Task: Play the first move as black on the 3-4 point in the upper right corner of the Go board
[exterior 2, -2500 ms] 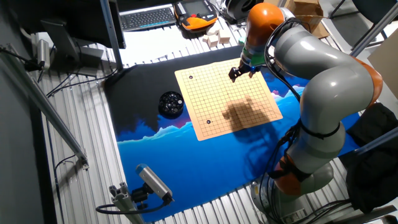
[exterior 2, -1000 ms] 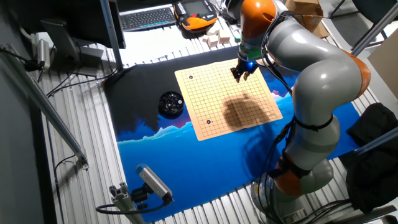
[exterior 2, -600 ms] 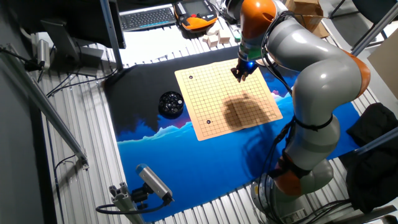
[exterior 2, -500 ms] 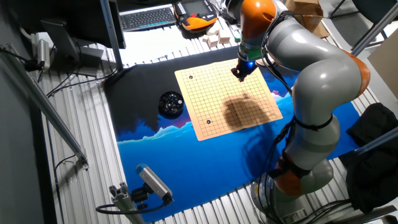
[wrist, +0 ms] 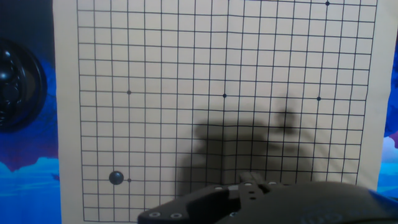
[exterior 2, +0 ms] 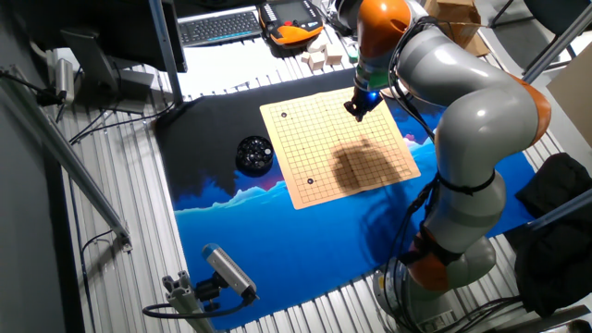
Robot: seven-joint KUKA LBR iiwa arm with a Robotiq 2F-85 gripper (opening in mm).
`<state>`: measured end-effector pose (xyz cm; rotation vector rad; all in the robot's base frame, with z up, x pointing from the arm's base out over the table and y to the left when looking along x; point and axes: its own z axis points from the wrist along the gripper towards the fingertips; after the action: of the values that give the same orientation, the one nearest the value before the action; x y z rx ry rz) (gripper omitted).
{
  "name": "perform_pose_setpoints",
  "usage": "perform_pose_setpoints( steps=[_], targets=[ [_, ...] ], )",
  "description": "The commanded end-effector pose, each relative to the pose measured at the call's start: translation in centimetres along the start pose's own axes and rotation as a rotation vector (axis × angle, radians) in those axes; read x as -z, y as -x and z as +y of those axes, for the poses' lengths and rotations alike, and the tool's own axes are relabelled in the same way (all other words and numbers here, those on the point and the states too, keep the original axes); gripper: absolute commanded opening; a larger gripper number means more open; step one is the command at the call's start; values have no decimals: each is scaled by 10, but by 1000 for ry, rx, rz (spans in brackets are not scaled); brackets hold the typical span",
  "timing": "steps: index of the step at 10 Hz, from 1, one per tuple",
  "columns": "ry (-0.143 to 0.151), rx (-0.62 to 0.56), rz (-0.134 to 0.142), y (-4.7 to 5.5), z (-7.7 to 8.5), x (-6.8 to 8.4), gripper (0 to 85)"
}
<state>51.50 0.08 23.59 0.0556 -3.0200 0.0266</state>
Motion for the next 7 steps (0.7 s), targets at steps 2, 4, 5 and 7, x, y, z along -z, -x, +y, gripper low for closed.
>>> perform_pose_setpoints(
  steps=[2,4,5,7],
  targets=[
    [0,0,0,0,0,0,0],
    [0,17,-2,0,0,0,0],
    [0,41,-2,0,0,0,0],
    [74,-53,4,0,0,0,0]
  ],
)
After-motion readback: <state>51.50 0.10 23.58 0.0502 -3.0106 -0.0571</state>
